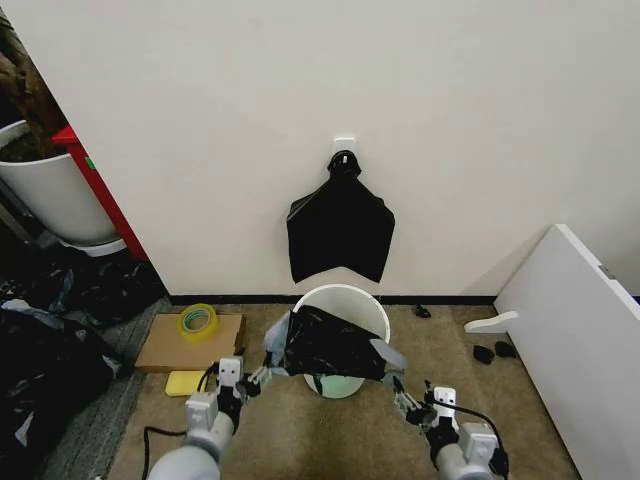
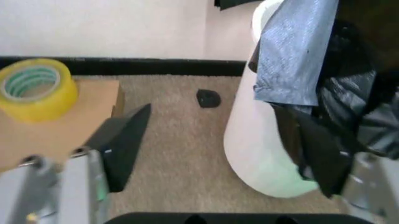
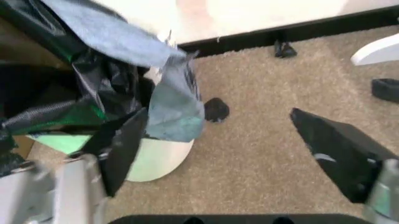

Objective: Place the garbage bag over the trash bin.

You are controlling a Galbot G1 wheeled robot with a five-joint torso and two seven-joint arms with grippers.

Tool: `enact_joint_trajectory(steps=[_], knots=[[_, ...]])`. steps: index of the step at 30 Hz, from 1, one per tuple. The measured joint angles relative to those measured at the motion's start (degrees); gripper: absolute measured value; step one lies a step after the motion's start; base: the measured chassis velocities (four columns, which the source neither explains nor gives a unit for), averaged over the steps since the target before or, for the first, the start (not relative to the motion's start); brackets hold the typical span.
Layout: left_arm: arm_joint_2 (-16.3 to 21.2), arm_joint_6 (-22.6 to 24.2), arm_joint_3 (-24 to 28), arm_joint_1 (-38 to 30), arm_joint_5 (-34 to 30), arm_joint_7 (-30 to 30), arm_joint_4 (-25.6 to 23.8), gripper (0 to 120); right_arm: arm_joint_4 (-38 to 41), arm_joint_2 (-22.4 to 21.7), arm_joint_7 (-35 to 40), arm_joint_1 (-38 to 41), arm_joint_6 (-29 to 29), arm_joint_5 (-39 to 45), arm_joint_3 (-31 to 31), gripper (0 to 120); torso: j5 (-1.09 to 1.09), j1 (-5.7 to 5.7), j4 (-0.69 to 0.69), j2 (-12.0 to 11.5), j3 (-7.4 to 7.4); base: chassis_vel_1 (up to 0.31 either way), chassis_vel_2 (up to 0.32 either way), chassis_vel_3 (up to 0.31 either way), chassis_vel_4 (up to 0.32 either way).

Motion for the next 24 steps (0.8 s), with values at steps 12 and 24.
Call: enact_joint_trajectory(steps=[12, 24], knots=[[-0.14, -2.94, -7.95, 4.00, -3.46, 1.15, -2.00, 100, 3.43, -0.98, -1.13, -3.30, 2.01, 1.17, 3.13, 100, 0.00, 0.00, 0.00, 0.00, 0.00, 0.000, 0.000, 0.000, 0.000], [-0.16, -9.08, -11.20, 1.11, -29.83, 10.94, -2.73, 100, 2.77, 0.43, -1.12, -1.34, 1.68, -0.56, 1.12, 100, 0.00, 0.00, 0.00, 0.00, 0.01, 0.000, 0.000, 0.000, 0.000]])
